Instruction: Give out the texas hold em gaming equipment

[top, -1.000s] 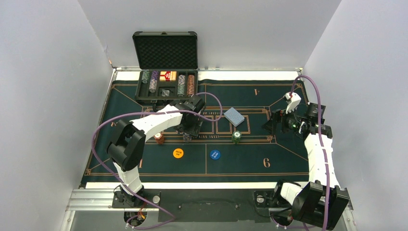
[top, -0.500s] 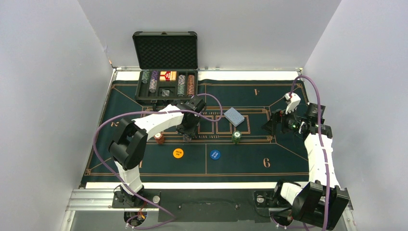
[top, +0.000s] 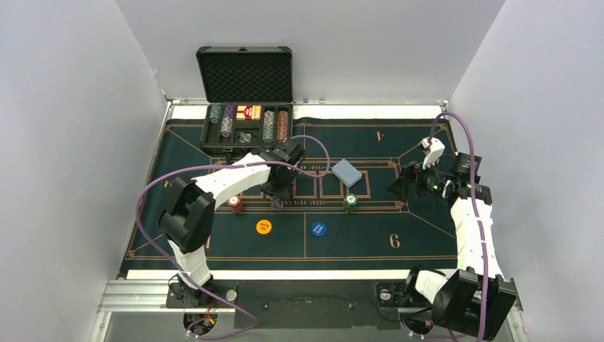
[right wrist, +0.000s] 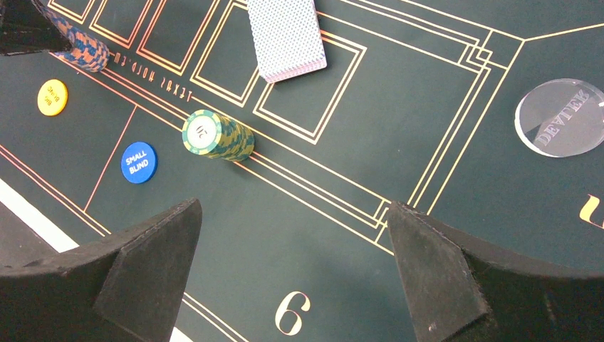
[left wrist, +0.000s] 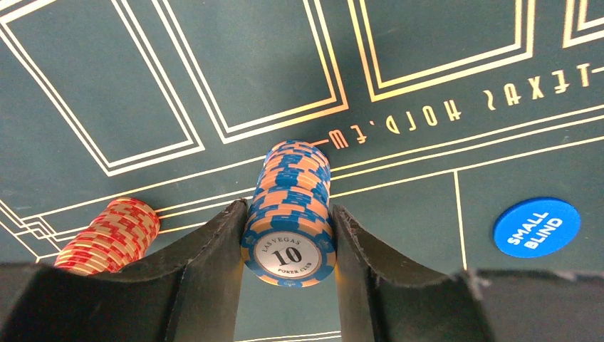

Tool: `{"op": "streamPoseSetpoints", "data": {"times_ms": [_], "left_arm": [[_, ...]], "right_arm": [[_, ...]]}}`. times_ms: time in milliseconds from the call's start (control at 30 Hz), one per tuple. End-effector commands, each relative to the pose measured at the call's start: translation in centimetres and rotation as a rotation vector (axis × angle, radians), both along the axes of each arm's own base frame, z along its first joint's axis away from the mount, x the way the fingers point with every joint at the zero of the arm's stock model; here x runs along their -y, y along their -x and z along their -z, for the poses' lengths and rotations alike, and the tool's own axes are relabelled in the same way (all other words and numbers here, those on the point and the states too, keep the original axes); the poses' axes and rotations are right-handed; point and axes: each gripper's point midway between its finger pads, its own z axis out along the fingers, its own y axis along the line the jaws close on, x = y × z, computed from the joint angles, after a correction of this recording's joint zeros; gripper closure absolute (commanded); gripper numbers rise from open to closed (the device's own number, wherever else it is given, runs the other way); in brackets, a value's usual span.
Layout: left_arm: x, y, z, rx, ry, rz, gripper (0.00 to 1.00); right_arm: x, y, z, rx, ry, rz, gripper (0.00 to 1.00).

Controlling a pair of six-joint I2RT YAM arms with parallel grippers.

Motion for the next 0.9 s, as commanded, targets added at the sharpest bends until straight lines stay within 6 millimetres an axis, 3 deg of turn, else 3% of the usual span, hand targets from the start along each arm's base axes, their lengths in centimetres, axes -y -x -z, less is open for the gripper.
{"op": "streamPoseSetpoints", "data": {"times_ms": [0, 200, 467, 600, 867], "left_arm": [[1.2, -1.2, -5.2, 0.110, 0.089, -0.002, 1.00], [1.4, 0.3, -6.7, 0.101, 0.128, 0.023, 1.00], [3.1, 5.2, -7.5, 0.077, 0.203, 0.056, 1.00], [3.8, 6.9, -5.7, 0.055, 0.201, 0.057, 1.00], [5.2, 7.1, -1.4, 0.038, 0.162, 0.056, 1.00]], "right_arm": [[0.1, -0.8, -1.0, 0.053, 0.018, -0.022, 0.00], [0.1, -0.8, -1.0, 0.051, 0.018, -0.024, 0.00], [0.0, -0.7, -1.2, 0.056, 0.019, -0.027, 0.00], [0.0, -0.7, -1.2, 0.057, 0.018, -0.029, 0.00], [-0.1, -0.6, -1.1, 0.052, 0.015, -0.032, 0.00]]}}
